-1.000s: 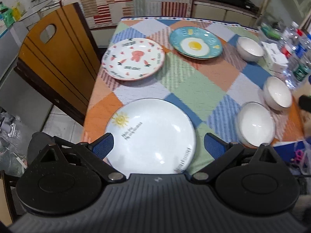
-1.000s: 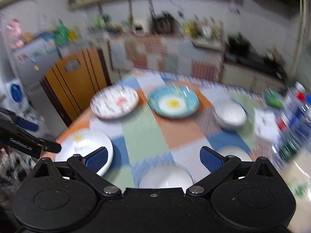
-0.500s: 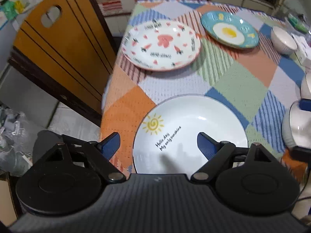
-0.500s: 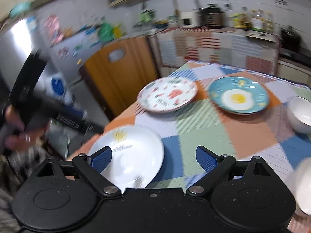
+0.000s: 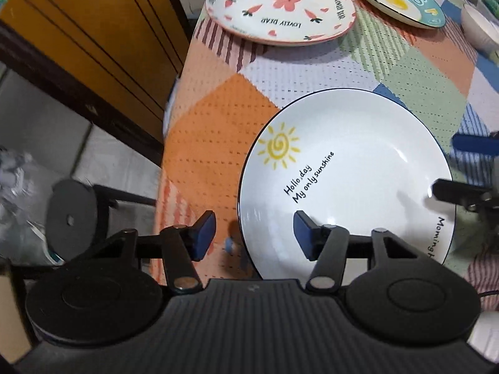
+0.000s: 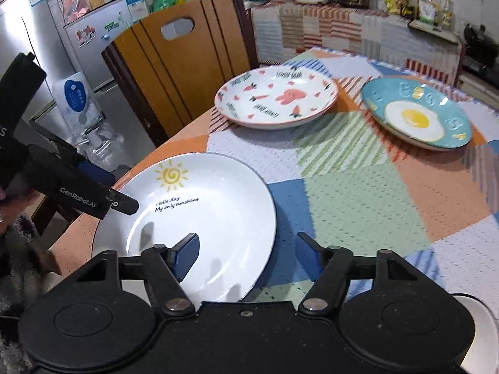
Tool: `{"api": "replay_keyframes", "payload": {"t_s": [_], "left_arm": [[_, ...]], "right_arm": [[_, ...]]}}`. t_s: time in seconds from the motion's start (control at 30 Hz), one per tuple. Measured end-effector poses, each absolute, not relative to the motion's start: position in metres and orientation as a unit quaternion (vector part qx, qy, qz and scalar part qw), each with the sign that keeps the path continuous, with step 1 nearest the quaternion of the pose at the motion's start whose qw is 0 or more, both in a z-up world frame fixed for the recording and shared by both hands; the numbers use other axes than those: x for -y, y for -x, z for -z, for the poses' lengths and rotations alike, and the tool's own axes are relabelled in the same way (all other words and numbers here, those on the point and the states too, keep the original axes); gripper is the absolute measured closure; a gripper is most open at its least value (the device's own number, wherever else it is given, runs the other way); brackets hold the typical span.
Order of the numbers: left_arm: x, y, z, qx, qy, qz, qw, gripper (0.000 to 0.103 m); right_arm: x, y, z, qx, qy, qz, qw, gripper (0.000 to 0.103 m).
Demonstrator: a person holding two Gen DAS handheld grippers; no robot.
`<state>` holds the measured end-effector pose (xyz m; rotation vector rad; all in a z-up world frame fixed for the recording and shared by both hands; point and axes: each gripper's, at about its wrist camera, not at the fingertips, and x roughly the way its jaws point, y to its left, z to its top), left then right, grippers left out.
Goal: Organize plates and bowls
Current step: 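Reach the left gripper to the white sun plate rim and close, then slide the sun plate toward the bunny plate and open the left gripper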
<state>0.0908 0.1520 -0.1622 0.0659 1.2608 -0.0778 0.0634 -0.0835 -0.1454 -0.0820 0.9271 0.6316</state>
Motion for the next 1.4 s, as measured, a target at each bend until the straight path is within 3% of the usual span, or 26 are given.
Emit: {"api": "replay_keyframes", "payload": {"t_s": [0.17, 0.2, 0.3, 0.37, 0.7, 0.97, 1.4], "left_arm": [[-0.162, -0.094, 0.174, -0.613, 0.015, 0.037, 0.789, 0.050], [-0.162, -0.093, 0.175, -0.615, 0.022, 0.044, 0.787, 0.051], [-0.157, -0.092, 0.180, -0.622, 0.019, 0.052, 0.781, 0.066], [-0.154, -0.091, 0.180, -0.622, 0.016, 0.047, 0.782, 0.066], [-0.171, -0.094, 0.185, -0.627, 0.098, 0.045, 0.772, 0.062], [-0.166, -0.094, 0.162, -0.566, 0.122, 0.082, 0.811, 0.062], [-0.104, -0.154, 0.134, -0.531, 0.135, 0.122, 0.827, 0.062]], "right_arm": [[0.076, -0.075, 0.159, -0.467, 0.049, -0.298, 0.831, 0.053], [0.077, -0.079, 0.163, -0.473, 0.045, -0.294, 0.829, 0.061], [0.081, -0.084, 0.169, -0.485, 0.032, -0.294, 0.823, 0.072], [0.081, -0.087, 0.173, -0.489, 0.041, -0.296, 0.819, 0.079], [0.088, -0.115, 0.179, -0.533, -0.004, -0.332, 0.778, 0.081], [0.110, -0.134, 0.169, -0.543, -0.024, -0.354, 0.761, 0.083], [0.184, -0.177, 0.136, -0.528, -0.059, -0.329, 0.781, 0.084]]}}
